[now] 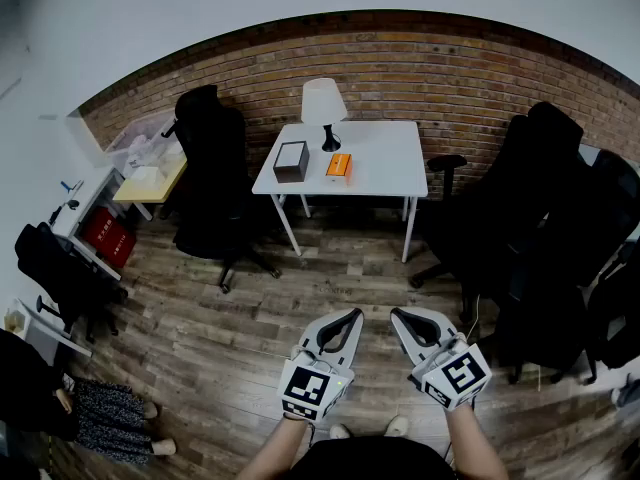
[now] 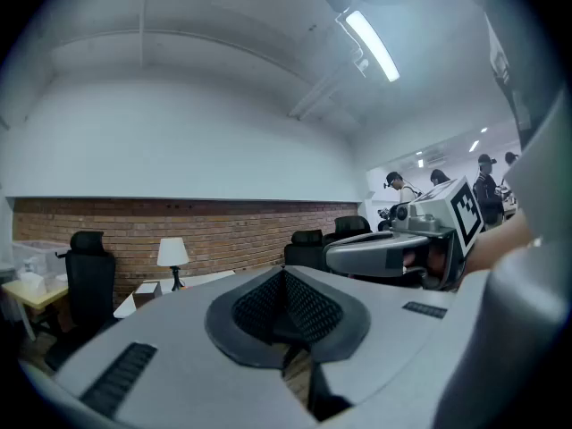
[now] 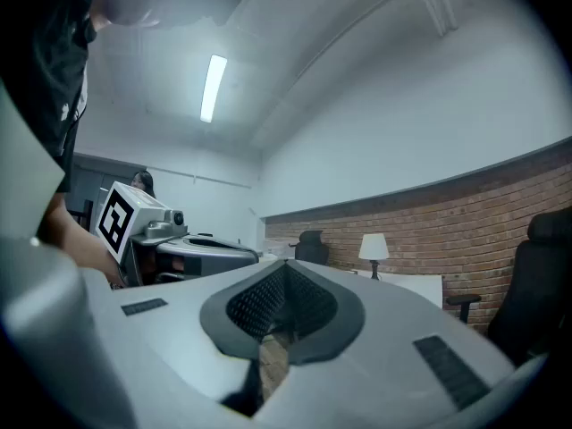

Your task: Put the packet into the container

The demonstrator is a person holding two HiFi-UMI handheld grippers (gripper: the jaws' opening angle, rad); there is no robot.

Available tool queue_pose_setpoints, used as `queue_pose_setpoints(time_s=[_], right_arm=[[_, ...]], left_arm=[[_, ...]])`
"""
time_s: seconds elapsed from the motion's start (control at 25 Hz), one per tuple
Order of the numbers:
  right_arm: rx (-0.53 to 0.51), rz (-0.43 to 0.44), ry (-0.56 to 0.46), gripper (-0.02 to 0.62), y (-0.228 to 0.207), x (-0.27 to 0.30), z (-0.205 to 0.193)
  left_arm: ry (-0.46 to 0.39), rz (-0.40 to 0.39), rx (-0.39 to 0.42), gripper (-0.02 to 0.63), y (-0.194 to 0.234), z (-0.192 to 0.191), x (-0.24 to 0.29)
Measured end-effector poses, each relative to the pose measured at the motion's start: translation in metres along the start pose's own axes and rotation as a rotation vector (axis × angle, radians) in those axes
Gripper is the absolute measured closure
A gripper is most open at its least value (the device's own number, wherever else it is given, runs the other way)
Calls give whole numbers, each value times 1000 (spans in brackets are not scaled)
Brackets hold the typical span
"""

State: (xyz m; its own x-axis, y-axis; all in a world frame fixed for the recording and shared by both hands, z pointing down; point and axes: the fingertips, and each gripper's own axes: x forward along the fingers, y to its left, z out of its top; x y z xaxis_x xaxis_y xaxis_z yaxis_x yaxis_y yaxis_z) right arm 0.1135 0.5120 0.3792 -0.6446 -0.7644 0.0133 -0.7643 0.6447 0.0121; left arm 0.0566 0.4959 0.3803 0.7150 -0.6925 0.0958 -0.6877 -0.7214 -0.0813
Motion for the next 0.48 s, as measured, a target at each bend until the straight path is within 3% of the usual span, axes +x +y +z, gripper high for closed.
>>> queue_pose_setpoints(time_s=[0.48], right_arm=[[29, 6, -9, 590, -8, -6, -5]], left_arm=[[24, 2, 2, 600, -11, -9, 8]])
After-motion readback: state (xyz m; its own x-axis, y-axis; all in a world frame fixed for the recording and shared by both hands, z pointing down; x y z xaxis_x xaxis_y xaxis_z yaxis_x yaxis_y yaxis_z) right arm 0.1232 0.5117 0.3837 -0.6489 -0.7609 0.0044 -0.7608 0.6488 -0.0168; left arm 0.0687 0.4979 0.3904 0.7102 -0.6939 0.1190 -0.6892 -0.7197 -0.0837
